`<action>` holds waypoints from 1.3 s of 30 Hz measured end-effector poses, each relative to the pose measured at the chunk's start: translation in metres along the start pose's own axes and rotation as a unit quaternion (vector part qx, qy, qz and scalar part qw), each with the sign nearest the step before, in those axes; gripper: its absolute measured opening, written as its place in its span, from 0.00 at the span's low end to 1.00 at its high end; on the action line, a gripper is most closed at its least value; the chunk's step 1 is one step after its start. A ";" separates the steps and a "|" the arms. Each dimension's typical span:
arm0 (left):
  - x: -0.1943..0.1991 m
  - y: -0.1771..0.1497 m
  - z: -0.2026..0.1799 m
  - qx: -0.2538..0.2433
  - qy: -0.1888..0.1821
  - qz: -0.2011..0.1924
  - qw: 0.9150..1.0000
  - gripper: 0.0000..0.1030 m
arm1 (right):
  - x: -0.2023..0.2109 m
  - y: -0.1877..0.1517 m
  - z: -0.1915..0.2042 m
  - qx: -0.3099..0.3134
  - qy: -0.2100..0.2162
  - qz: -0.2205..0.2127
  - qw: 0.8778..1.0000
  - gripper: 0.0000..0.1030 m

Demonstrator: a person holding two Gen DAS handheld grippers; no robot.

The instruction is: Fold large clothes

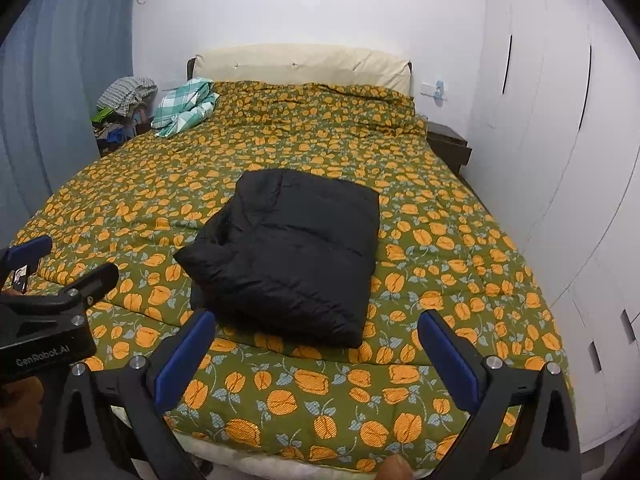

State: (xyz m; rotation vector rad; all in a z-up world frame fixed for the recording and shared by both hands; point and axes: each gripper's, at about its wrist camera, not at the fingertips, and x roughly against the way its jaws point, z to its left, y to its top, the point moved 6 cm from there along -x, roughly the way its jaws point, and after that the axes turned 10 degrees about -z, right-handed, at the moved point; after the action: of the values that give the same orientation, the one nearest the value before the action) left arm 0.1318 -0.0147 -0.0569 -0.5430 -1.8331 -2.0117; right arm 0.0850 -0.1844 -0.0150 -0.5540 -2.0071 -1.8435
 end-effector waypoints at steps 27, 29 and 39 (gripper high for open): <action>0.001 -0.003 0.005 0.011 0.001 0.001 1.000 1.00 | 0.005 0.000 0.004 0.000 0.006 -0.004 1.000 1.00; 0.001 -0.004 0.005 0.011 0.000 0.002 1.000 1.00 | 0.006 0.000 0.002 -0.002 0.005 -0.005 1.000 1.00; 0.003 -0.005 0.003 0.006 -0.002 0.002 1.000 1.00 | 0.004 -0.004 -0.003 -0.008 0.000 -0.004 1.000 1.00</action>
State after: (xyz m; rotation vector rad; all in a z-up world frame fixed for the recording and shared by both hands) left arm 0.1266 -0.0111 -0.0592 -0.5461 -1.8437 -1.9979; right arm 0.0793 -0.1873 -0.0157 -0.5513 -1.9995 -1.8646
